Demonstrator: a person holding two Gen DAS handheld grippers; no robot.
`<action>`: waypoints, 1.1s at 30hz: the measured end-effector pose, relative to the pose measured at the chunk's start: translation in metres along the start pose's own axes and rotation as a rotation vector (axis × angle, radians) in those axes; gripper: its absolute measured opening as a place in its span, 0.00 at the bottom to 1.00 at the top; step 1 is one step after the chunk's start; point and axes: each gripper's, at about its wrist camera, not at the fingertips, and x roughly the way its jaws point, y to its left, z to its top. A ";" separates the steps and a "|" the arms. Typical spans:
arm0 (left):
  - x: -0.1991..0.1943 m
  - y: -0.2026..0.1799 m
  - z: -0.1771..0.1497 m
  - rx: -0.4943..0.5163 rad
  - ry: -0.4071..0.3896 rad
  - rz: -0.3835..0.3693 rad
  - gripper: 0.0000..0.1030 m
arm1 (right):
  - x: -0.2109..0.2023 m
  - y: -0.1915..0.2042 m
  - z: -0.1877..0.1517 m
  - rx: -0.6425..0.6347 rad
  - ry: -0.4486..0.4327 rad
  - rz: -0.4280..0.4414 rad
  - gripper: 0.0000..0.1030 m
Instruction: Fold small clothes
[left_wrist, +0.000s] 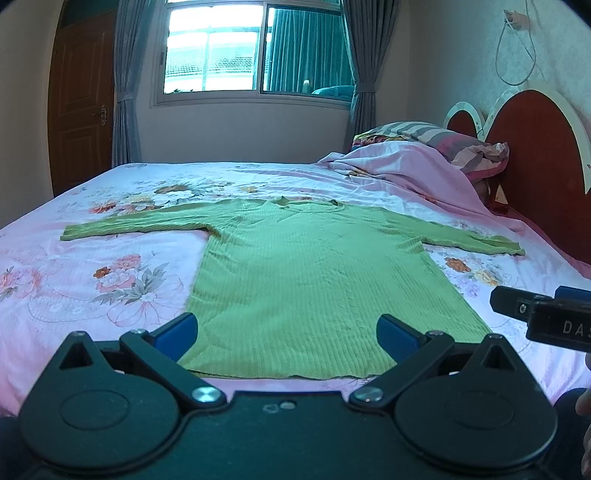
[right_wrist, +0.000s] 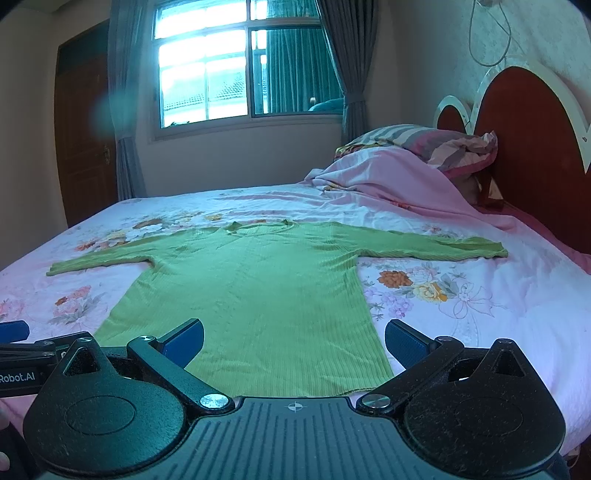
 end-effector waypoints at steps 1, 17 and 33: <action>-0.001 0.000 0.000 -0.001 -0.001 -0.001 0.99 | 0.000 0.000 0.000 0.000 0.001 0.000 1.00; -0.001 -0.001 -0.001 -0.001 -0.005 0.000 0.99 | 0.000 0.000 0.003 -0.002 -0.001 0.002 1.00; -0.001 -0.001 -0.001 0.000 -0.005 -0.001 0.99 | -0.001 -0.002 -0.001 0.001 0.001 0.003 1.00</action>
